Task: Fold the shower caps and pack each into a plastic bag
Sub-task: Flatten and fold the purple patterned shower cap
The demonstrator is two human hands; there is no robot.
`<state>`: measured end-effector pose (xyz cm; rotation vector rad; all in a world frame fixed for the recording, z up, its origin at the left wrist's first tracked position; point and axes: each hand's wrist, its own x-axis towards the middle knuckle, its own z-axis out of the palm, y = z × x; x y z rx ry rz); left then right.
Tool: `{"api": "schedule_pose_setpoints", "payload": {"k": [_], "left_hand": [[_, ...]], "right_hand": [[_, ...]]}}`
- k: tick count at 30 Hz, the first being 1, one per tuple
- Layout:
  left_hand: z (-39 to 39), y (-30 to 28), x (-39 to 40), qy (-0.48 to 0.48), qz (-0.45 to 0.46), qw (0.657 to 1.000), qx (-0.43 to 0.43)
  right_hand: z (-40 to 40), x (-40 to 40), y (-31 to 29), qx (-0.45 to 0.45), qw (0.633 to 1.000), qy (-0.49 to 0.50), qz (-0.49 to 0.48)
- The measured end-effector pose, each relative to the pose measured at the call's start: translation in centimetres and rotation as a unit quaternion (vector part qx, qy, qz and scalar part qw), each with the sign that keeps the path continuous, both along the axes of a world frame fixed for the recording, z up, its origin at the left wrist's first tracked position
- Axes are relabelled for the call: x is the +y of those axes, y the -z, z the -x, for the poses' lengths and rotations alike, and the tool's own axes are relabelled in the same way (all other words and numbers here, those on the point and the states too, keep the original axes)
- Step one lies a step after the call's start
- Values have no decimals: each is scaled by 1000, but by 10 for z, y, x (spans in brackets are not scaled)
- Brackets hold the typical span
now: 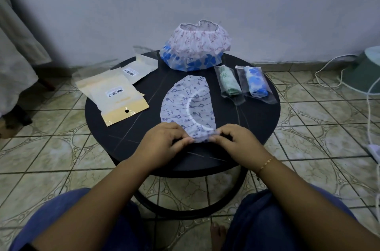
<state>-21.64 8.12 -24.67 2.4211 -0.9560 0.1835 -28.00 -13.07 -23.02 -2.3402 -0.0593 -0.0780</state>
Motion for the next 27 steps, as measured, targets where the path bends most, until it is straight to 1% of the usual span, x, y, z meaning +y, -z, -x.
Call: {"api": "schedule_pose_setpoints", "payload": {"k": [2, 3, 9, 15, 21, 27], "left_hand": [[-1, -1, -2, -24, 9, 998, 57], [-1, -2, -3, -36, 11, 996, 78], [-1, -6, -10, -90, 38, 987, 130], [0, -9, -12, -129, 52, 978, 156], [2, -14, -22, -152, 34, 975, 158], [1, -13, -28, -186, 21, 973, 137]], "right_hand": [[-5, 0, -3, 23, 998, 33, -57], [-8, 1, -4, 28, 996, 49, -68], [-17, 8, -4, 47, 989, 117, -81], [-21, 9, -6, 69, 981, 155, -89], [-25, 12, -6, 97, 974, 190, -76], [-27, 17, -9, 114, 969, 220, -10]]}}
